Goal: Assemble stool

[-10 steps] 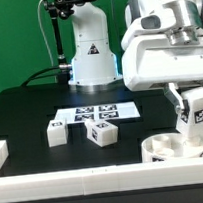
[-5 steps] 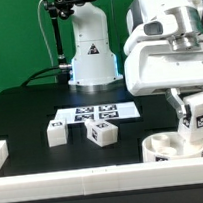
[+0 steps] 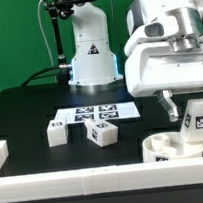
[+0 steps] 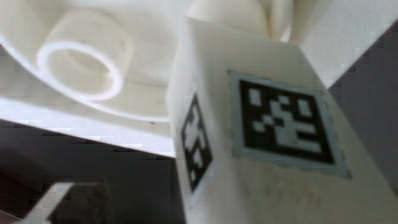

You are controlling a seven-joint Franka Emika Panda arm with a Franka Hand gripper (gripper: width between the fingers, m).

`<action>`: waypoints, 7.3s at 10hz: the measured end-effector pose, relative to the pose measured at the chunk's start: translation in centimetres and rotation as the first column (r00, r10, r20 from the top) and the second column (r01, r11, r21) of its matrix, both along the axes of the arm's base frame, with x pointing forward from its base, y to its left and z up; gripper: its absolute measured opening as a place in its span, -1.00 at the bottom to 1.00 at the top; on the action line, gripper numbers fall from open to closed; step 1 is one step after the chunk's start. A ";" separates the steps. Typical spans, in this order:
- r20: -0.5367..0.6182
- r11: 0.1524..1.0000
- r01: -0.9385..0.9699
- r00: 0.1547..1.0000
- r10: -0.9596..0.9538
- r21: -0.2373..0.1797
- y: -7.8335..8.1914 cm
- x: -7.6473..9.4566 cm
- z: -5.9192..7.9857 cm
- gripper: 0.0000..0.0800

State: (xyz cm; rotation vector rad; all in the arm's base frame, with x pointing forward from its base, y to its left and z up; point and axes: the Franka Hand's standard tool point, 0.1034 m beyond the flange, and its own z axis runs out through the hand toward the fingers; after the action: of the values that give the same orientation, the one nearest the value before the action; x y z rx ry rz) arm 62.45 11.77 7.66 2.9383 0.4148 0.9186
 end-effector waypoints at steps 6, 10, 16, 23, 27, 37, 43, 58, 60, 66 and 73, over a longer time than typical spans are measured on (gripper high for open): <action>-0.049 1.000 -0.004 0.999 0.005 0.023 0.8 0.3 3.3 0.62; -0.055 1.000 -0.001 0.998 0.002 0.022 0.6 0.3 3.1 0.62; -0.357 0.999 0.010 0.934 0.006 0.041 2.4 -1.0 1.9 0.62; -0.473 0.992 -0.123 0.874 0.111 0.005 1.8 -0.8 1.7 0.62; -0.458 0.895 -0.441 0.812 0.363 -0.072 0.8 -0.4 1.7 0.62; -0.580 0.247 -0.946 0.324 0.747 -0.210 0.0 0.2 1.1 0.62; -0.583 0.259 -0.944 0.329 0.743 -0.202 -0.1 0.0 0.6 -0.03; -0.481 0.867 -0.468 0.808 0.340 -0.173 -0.7 0.0 0.7 -0.13; -0.463 0.937 -0.315 0.860 0.215 -0.151 -0.7 0.1 0.7 -0.13; -0.435 0.995 0.047 0.897 -0.081 -0.089 -0.4 0.1 0.7 -0.13; -0.445 0.790 0.609 0.728 -0.521 0.073 0.0 -0.3 0.0 -0.13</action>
Offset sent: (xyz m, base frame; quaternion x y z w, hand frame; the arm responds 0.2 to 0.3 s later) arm -0.0066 0.0019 0.0230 0.0076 -0.0315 0.0110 0.9994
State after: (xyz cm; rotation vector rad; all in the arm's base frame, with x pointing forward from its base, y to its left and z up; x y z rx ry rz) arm 62.13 11.79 7.70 3.1128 -0.6192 0.2800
